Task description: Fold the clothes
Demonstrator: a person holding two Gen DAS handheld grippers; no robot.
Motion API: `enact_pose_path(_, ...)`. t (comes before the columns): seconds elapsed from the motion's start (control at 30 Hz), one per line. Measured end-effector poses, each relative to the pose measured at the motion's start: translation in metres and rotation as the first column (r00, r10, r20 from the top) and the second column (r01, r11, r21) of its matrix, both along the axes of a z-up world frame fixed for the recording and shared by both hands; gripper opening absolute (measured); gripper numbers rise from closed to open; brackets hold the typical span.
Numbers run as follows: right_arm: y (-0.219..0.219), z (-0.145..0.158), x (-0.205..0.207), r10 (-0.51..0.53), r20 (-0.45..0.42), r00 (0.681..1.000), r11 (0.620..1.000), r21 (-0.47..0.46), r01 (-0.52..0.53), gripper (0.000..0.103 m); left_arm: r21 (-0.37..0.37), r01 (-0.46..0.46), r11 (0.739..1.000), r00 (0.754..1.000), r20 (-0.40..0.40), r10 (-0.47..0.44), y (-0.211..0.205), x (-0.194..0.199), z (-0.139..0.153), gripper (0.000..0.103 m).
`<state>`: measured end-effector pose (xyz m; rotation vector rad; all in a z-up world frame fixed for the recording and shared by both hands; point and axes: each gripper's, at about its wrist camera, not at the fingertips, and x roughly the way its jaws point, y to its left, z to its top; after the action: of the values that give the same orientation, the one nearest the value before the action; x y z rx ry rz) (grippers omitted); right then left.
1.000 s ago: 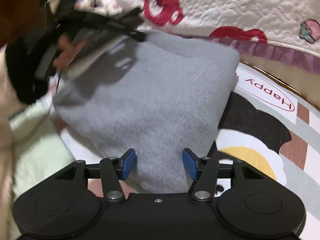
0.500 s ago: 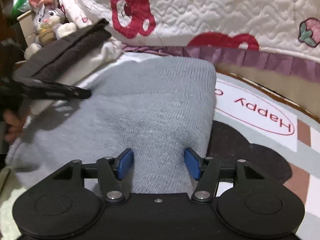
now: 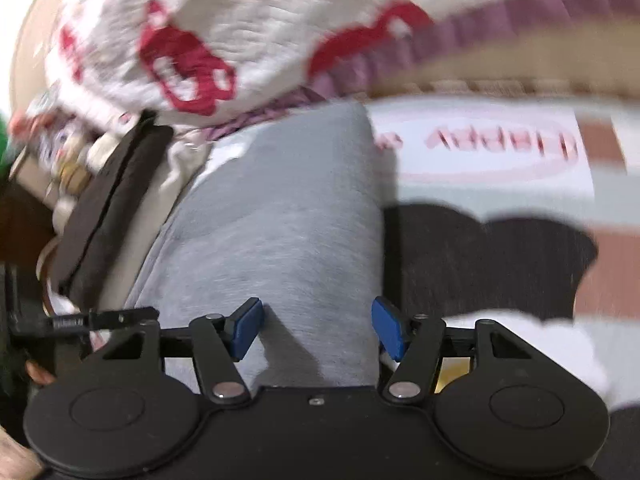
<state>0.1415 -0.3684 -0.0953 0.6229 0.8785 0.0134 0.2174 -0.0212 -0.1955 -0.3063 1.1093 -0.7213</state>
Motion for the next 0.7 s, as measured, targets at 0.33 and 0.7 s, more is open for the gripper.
enact_pose_path(0.33,-0.006,-0.042,0.01,-0.025,-0.046,0.999,0.98,0.197,0.033,0.084,-0.054,0.013,0.998,1.0,0.002,-0.012,-0.001,0.004,-0.012,0.054)
enact_pose_path(0.7,0.043,0.001,0.016,0.1,0.098,0.99,0.982,-0.168,-0.082,0.056,-0.043,0.148,0.988,0.954,0.269,-0.131,-0.036,-0.014,0.018,0.03)
